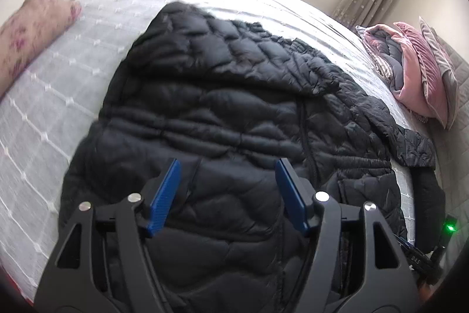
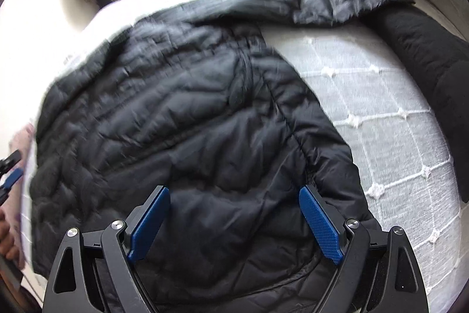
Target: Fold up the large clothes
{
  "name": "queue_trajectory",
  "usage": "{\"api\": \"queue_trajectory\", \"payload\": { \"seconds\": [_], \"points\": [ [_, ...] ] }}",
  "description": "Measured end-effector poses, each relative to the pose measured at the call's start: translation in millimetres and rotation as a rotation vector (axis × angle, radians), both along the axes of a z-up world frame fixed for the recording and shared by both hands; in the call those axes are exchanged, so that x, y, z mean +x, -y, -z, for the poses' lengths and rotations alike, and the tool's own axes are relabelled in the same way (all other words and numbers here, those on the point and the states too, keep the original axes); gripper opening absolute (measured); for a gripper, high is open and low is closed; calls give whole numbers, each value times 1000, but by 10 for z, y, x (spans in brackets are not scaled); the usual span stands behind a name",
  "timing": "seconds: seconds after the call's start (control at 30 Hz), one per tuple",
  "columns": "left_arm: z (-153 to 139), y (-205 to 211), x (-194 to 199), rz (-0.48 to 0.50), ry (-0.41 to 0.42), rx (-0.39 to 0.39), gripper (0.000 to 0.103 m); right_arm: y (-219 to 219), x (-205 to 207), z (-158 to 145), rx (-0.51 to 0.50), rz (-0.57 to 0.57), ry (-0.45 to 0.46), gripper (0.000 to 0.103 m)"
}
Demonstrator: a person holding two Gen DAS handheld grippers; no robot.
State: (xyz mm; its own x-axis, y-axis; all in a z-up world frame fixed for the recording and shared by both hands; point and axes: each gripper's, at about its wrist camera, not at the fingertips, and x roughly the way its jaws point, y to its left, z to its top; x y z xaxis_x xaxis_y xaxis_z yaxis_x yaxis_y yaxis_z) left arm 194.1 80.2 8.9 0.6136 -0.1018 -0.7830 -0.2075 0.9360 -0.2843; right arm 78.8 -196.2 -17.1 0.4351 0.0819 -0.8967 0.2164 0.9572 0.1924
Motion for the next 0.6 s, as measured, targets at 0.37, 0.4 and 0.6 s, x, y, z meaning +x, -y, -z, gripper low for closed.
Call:
{"api": "queue_trajectory", "payload": {
  "seconds": [0.37,0.4,0.6],
  "points": [
    [297,61,25,-17,-26,103,78,534,-88,-500,-40,99,323,91],
    [325,34,25,-34,-34,101,78,665,-37,-497,-6,141,338,91],
    [360,-75,35,-50,-56,34,78,1741,490,-348,288,419,326,91]
  ]
}}
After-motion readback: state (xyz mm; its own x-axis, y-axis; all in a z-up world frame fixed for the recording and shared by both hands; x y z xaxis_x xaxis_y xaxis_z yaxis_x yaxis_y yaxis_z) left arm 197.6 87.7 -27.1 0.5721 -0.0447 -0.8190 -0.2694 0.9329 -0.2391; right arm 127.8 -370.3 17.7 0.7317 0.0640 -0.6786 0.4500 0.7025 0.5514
